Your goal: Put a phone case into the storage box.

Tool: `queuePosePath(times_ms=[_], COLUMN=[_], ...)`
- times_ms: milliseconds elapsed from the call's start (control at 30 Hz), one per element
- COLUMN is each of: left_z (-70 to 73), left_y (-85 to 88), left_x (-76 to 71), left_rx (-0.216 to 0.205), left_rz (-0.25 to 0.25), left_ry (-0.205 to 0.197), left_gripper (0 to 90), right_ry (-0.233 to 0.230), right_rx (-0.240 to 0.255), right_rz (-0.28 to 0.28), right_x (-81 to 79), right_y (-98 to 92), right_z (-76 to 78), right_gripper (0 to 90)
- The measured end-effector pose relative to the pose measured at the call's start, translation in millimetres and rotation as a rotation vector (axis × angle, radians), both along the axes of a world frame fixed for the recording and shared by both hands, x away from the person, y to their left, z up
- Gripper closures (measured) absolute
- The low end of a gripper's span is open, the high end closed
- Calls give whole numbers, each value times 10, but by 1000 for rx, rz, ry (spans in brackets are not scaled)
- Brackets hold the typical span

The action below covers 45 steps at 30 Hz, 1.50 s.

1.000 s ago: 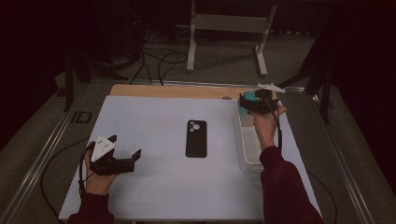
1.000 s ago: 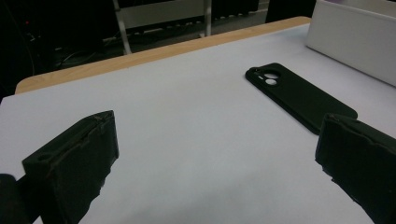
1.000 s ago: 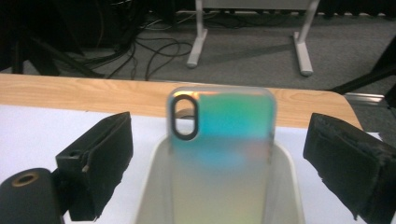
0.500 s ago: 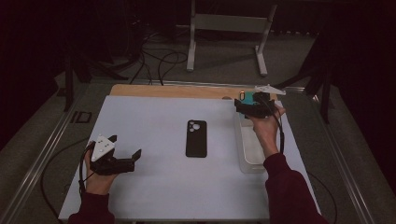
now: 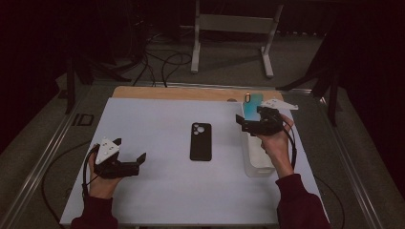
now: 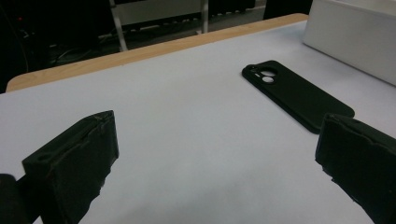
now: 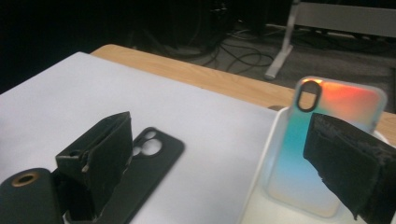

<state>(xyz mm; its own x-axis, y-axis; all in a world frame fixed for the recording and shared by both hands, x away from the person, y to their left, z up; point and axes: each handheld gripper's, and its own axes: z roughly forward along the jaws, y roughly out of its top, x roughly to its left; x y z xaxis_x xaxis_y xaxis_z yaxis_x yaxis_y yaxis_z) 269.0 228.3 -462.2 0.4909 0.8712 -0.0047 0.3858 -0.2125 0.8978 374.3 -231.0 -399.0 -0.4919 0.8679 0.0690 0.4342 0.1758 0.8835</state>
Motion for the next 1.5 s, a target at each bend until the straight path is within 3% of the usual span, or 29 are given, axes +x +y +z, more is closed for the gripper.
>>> queuePosePath(times_ms=[133,333,500,867,1333,1500], left_z=[8,16,60,99,274,293], left_y=[-5,-19,-18,-55,-296,-471], left_x=[1,-2,-10,-6,130,235], left_rx=[-2,-3,-13,-6,-6,-10], left_rz=[-2,-5,-11,-29,-106,-142], left_ry=[-1,4,-3,-7,0,10], left_gripper=[0,0,0,0,0,0], right_ry=[0,-30,-56,-101,-89,-79], right_rx=[17,1,34,34,73,92], right_rz=[42,80,95,114,106,100], right_x=[-122,-312,-459,-806,-973,-1009], right_y=[-6,-34,-118,-173,-283,-319], right_z=[-22,-74,-148,-330,-505,-553], right_gripper=[81,82,82,82,82,84])
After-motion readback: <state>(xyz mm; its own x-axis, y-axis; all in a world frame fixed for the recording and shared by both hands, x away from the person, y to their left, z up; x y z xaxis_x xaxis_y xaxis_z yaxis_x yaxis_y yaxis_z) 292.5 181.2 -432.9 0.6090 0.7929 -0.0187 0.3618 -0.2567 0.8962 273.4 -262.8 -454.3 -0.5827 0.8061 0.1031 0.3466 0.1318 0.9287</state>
